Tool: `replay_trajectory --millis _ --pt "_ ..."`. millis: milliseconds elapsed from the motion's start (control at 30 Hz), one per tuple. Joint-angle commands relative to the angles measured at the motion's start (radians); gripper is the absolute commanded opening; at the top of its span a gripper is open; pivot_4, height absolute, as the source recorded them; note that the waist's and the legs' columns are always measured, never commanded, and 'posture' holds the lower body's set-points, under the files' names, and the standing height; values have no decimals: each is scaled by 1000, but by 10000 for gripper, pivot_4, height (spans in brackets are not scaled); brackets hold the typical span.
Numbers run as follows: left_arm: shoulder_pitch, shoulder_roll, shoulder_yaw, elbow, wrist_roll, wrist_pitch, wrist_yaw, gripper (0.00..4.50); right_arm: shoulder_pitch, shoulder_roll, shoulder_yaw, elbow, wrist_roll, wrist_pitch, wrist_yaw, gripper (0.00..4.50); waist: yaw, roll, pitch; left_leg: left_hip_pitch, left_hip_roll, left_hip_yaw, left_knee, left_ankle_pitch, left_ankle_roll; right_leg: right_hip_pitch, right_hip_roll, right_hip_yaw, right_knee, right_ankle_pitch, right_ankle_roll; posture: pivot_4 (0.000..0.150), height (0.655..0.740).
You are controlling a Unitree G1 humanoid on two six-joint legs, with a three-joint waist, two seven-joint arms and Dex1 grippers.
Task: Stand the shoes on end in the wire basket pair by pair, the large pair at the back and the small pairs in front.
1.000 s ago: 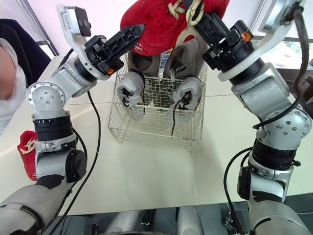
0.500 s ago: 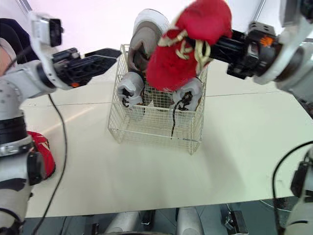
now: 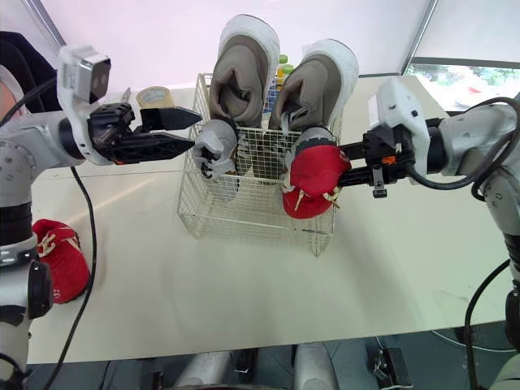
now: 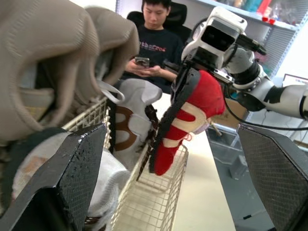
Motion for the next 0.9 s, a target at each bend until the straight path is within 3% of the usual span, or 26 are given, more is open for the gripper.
replay_trajectory --millis 33,167,267,400,433,900 --pt "25 1 5 -67 -7 -4 9 44535 13 5 -12 -31 -35 -10 24 6985 1 0 0 0 0 0 0 0 0 0 0 0 0 0 0 1500 7400" --pt "55 -2 5 -94 -7 -1 25 44535 64 11 4 -71 -47 21 37 6985 7 0 0 0 0 0 1 0 0 0 0 0 0 0 0 1500 7400" --pt "71 -11 5 -111 -12 1 41 45000 99 34 31 -62 -114 -17 28 20383 8 0 0 1 0 0 1 0 0 0 0 0 0 0 0 1500 7400" --pt "77 -20 7 -120 -14 2 58 45000 125 52 33 -52 -171 -52 24 41425 7 0 0 0 0 0 2 0 0 0 0 0 0 0 0 1500 7400" --pt "78 -20 7 -121 -14 2 59 45000 131 54 31 -54 -180 -60 23 44455 7 0 0 1 0 0 2 0 0 0 0 0 0 0 0 1500 7400" --pt "99 -13 24 -164 -19 11 123 45000 206 -122 -229 -140 -177 -41 8 44455 7 0 0 1 0 0 2 0 0 1 0 0 1 0 0 1500 7400"
